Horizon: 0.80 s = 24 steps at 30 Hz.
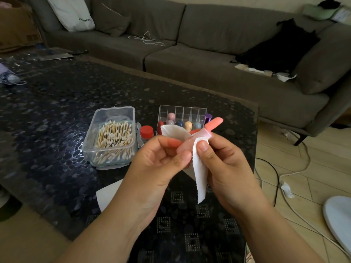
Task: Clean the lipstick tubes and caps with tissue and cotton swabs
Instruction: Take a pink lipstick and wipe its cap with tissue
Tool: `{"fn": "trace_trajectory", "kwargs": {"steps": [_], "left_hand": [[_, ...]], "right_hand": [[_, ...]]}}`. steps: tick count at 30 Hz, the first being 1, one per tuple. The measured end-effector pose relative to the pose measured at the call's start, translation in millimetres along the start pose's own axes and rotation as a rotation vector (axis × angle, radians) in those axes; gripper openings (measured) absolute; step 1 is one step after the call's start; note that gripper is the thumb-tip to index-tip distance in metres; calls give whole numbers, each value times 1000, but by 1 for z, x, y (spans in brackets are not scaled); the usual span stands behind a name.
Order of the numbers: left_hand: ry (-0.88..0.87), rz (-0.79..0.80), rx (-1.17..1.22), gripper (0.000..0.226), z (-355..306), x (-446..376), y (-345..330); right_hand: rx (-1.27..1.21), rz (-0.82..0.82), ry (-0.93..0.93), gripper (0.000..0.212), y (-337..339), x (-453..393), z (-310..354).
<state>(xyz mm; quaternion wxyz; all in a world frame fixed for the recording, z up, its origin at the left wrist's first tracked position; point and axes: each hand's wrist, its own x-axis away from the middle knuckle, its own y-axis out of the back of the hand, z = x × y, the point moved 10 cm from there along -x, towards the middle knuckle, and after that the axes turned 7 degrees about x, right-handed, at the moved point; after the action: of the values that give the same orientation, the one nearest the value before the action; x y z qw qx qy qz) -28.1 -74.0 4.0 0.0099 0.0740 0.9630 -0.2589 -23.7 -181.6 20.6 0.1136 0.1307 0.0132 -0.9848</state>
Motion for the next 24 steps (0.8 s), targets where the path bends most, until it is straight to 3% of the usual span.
{"fn": "trace_trajectory", "kwargs": {"steps": [4, 11, 19, 24], "left_hand": [[137, 26, 6, 34, 13, 2, -5], [-95, -19, -106, 21, -11, 1, 0], [-3, -20, -5, 14, 0, 0, 1], [62, -7, 25, 38, 7, 1, -3]], "right_hand": [[15, -7, -23, 25, 1, 0, -1], [96, -28, -1, 30, 1, -1, -1], [114, -48, -54, 31, 5, 1, -1], [93, -74, -100, 26, 7, 2, 0]]}}
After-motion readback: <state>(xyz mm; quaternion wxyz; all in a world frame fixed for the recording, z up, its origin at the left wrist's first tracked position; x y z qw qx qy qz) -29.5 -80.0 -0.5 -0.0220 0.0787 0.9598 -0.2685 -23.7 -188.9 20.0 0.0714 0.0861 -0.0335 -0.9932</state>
